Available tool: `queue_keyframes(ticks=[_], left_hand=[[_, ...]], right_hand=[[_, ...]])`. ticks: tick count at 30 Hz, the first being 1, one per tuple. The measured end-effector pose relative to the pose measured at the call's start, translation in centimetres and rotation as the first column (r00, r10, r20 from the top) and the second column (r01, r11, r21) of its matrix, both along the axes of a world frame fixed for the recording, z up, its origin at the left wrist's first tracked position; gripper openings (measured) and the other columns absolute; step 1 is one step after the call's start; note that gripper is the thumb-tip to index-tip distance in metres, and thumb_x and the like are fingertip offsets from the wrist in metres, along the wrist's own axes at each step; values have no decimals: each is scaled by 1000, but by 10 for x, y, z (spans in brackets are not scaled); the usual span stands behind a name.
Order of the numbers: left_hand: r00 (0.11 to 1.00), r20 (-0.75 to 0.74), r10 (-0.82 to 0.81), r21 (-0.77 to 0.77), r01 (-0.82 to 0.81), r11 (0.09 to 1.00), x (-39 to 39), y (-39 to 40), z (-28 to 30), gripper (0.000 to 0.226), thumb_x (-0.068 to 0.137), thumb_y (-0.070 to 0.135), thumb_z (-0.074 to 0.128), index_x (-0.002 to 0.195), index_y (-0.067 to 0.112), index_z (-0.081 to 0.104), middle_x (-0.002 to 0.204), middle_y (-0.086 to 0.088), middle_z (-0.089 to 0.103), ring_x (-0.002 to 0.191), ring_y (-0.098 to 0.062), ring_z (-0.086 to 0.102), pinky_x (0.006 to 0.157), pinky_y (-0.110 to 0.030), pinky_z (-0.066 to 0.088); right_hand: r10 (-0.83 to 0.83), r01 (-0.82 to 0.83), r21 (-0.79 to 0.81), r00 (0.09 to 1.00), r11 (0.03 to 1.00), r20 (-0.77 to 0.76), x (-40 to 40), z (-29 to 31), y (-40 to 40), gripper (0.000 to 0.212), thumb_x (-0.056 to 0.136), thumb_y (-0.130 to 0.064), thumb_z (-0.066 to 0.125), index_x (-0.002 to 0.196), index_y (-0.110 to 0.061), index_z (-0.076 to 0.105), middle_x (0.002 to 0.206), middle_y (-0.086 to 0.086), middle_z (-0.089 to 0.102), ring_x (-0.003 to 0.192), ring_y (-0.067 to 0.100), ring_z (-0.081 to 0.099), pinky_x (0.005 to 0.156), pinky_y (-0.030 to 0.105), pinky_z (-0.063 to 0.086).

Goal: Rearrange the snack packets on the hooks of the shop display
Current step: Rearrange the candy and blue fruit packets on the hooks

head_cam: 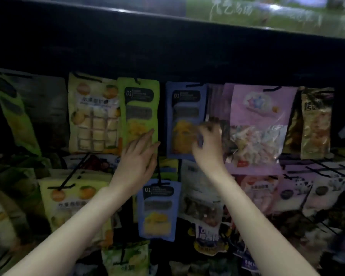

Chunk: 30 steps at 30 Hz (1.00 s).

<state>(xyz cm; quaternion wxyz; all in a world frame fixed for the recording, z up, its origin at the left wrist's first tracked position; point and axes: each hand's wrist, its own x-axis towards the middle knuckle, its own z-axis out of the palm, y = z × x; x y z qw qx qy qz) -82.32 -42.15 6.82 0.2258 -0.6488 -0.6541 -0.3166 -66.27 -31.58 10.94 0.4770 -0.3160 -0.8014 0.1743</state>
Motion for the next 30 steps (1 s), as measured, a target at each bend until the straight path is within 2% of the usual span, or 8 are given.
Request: queue_keyframes(ticks=[4, 8, 12, 17, 21, 23, 26, 30], left_hand=[[1000, -1, 5, -110, -5, 994, -8, -21, -41, 42, 91, 28, 34, 115, 12, 64, 136, -12, 50, 122, -27, 42, 95, -54, 38], [1000, 0, -28, -221, 28, 975, -7, -28, -49, 51, 92, 37, 27, 127, 16, 57, 142, -6, 45, 133, -25, 35, 105, -44, 22], [992, 106, -62, -175, 80, 981, -14, -44, -44, 55, 91, 42, 25, 131, 18, 54, 146, -4, 38, 136, -26, 33, 106, -38, 17], [989, 33, -144, -130, 147, 981, -14, -63, -42, 48, 94, 42, 31, 123, 16, 59, 137, -2, 48, 121, -15, 39, 98, -36, 31], [904, 353, -243, -77, 286, 955, 6, -63, -18, 41, 97, 45, 37, 119, 19, 61, 115, 12, 56, 109, -3, 51, 86, -5, 37], [845, 436, -310, 34, 329, 944, 18, -57, 0, 25, 94, 32, 45, 117, 26, 55, 105, 18, 58, 98, -2, 57, 77, -7, 45], [783, 474, -402, 138, 384, 913, 33, -45, 30, 40, 93, 13, 52, 125, 35, 39, 112, 24, 53, 89, 3, 59, 68, -9, 47], [759, 418, -499, 267, 422, 866, 46, -24, 70, 48, 96, 12, 48, 135, 37, 33, 127, 8, 51, 103, 5, 52, 76, -6, 44]], right_hand=[[256, -173, -253, 904, 952, 342, 3, -70, -28, 41, 94, -12, 50, 135, -14, 43, 137, 5, 37, 126, 20, 38, 95, 20, 33], [275, -94, -464, 899, 881, 340, -8, -101, -24, 22, 93, -16, 54, 112, -5, 59, 116, 12, 58, 106, 27, 55, 86, 39, 48], [310, -136, -392, 851, 910, 424, 0, -93, -34, 21, 93, -19, 55, 72, -18, 53, 79, -1, 48, 77, 22, 50, 57, 23, 32], [351, -250, -260, 794, 933, 495, 30, -66, -59, 15, 90, -18, 59, 78, -23, 54, 90, 1, 51, 79, 15, 49, 60, 19, 33], [236, -216, -98, 910, 972, 340, 46, -34, -66, 11, 93, -20, 55, 99, -12, 60, 83, 5, 64, 71, 19, 60, 63, 33, 45], [158, -160, -3, 969, 987, 188, 52, -13, -62, 17, 93, -18, 56, 107, -9, 59, 91, 10, 67, 79, 24, 64, 68, 37, 51], [48, -36, 197, 997, 980, -57, 55, 15, -57, 23, 91, -12, 58, 111, -11, 45, 87, 13, 62, 71, 28, 62, 61, 49, 51], [-44, 128, 461, 981, 878, -187, 50, 45, -42, 27, 92, -7, 53, 115, -18, 45, 89, 6, 57, 64, 20, 53, 56, 37, 45]])
